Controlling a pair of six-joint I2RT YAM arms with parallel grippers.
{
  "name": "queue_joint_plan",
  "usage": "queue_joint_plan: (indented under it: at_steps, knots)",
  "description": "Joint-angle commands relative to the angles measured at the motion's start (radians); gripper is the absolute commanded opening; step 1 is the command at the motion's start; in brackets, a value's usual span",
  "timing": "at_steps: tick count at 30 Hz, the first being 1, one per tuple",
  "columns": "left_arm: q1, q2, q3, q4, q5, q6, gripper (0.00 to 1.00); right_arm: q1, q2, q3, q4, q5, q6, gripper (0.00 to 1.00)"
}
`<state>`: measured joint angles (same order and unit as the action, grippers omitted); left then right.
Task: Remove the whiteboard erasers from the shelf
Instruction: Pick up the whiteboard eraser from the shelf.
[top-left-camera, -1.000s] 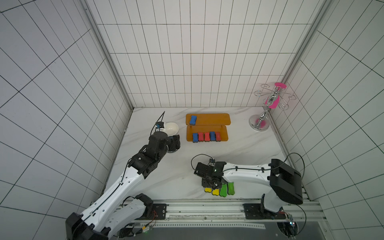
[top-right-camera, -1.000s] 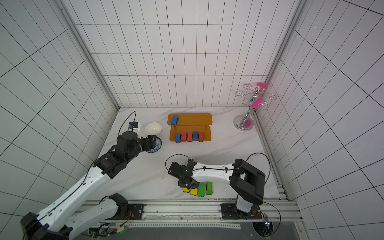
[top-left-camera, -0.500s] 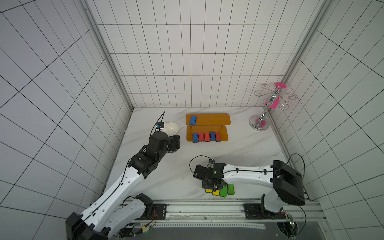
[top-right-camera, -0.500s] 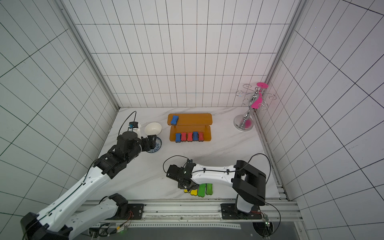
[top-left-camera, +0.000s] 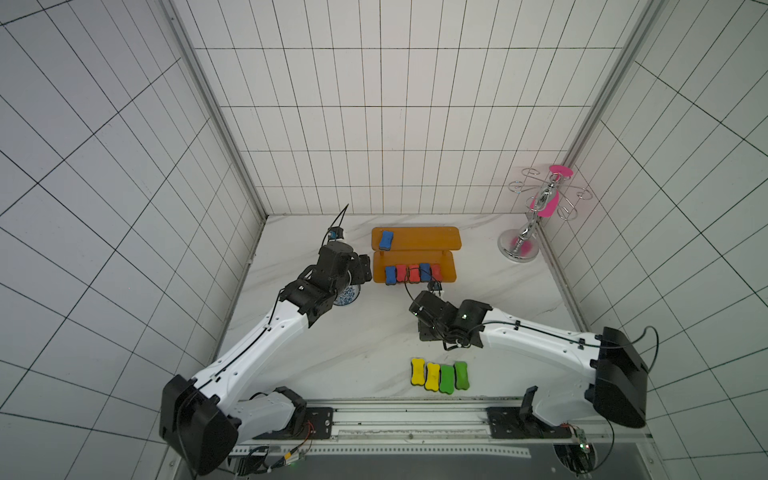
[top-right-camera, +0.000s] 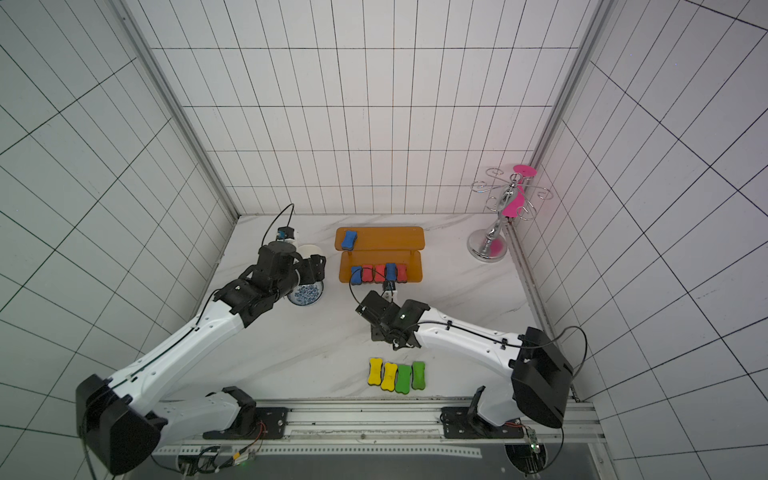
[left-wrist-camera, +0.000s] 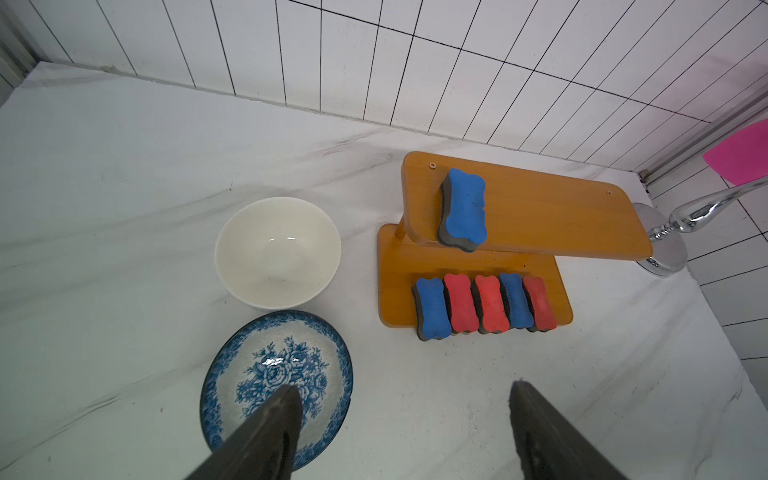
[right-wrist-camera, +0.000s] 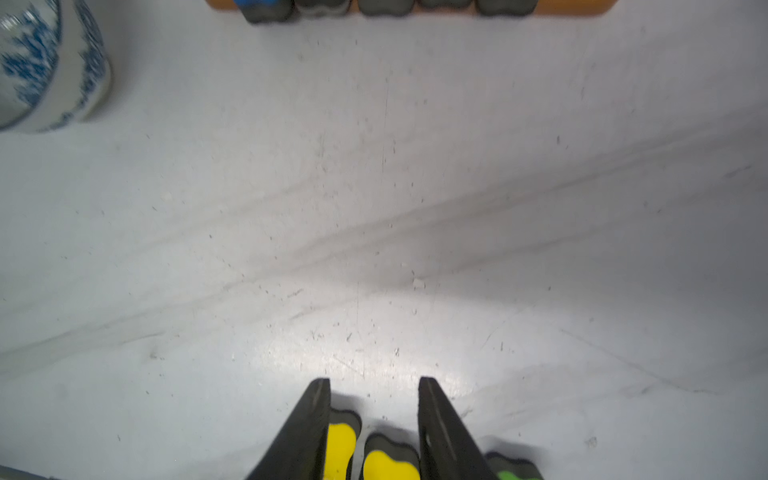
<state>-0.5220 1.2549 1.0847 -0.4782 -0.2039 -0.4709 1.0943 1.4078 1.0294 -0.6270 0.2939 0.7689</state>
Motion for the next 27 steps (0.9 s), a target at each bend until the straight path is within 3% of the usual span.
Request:
queue_joint_plan:
  at_steps: [1, 9, 16, 24, 27]
  knots:
    - [-0.004, 0.093, 0.103, 0.022, 0.027, 0.013, 0.82, -0.062, -0.068, -0.016, 0.115, 0.107, -0.261, 0.43]
    - [-0.002, 0.360, 0.377, -0.063, 0.012, 0.046, 0.82, -0.257, -0.111, -0.020, 0.191, 0.058, -0.447, 0.42]
    - [0.005, 0.580, 0.626, -0.196, -0.031, 0.078, 0.82, -0.370, -0.123, -0.071, 0.276, -0.117, -0.444, 0.41]
    - [0.011, 0.682, 0.759, -0.211, -0.011, 0.119, 0.82, -0.482, -0.084, -0.096, 0.350, -0.216, -0.444, 0.40]
    - [0.025, 0.712, 0.793, -0.217, 0.053, 0.158, 0.82, -0.540, -0.061, -0.100, 0.393, -0.304, -0.409, 0.38]
